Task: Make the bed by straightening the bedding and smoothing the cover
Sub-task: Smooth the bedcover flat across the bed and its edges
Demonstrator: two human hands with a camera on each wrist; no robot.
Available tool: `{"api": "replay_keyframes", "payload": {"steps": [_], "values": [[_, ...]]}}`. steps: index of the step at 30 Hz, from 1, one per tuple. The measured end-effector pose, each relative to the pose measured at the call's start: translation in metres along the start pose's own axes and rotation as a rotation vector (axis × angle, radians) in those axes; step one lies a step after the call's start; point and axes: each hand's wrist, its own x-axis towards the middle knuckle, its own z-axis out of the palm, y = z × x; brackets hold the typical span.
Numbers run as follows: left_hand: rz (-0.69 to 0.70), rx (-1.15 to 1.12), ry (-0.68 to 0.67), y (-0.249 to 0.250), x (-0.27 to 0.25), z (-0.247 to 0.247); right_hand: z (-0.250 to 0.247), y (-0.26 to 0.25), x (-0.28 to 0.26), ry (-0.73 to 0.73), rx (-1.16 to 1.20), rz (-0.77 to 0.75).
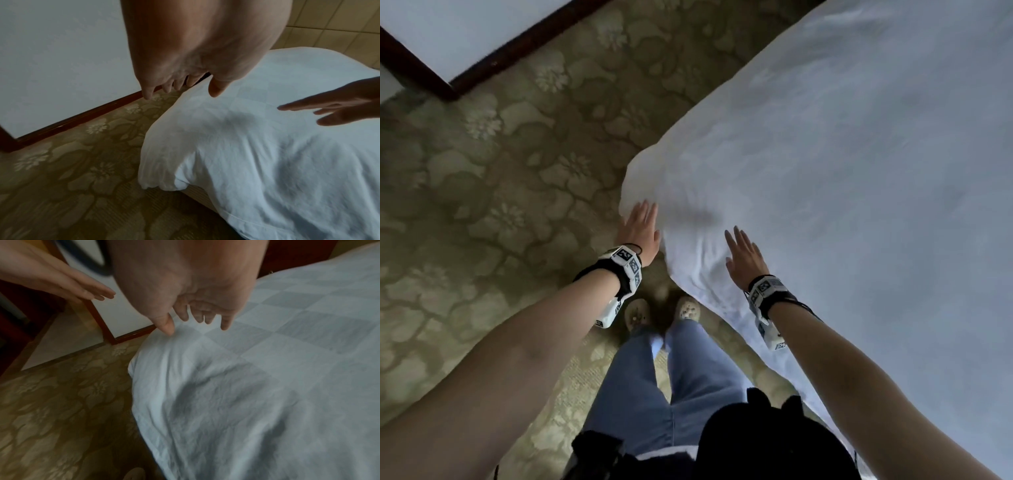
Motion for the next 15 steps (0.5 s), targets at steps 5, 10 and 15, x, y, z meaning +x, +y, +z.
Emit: {"api": "replay_keyframes", "payload": {"steps": [5, 10, 15], "values": [[0.139, 0.068, 0.148, 0.032, 0.055, 0.022, -0.017, 0.037, 0.062, 0.293, 0.032, 0.201], [0.252, 0.043, 0.161, 0.050, 0.114, 0.069, 0.015, 0.064, 0.112, 0.468, 0.082, 0.354], [0.017, 0.023, 0.146, -0.008, 0.143, 0.119, 0.081, 0.007, 0.125, 0.391, -0.061, 0.027]]}}
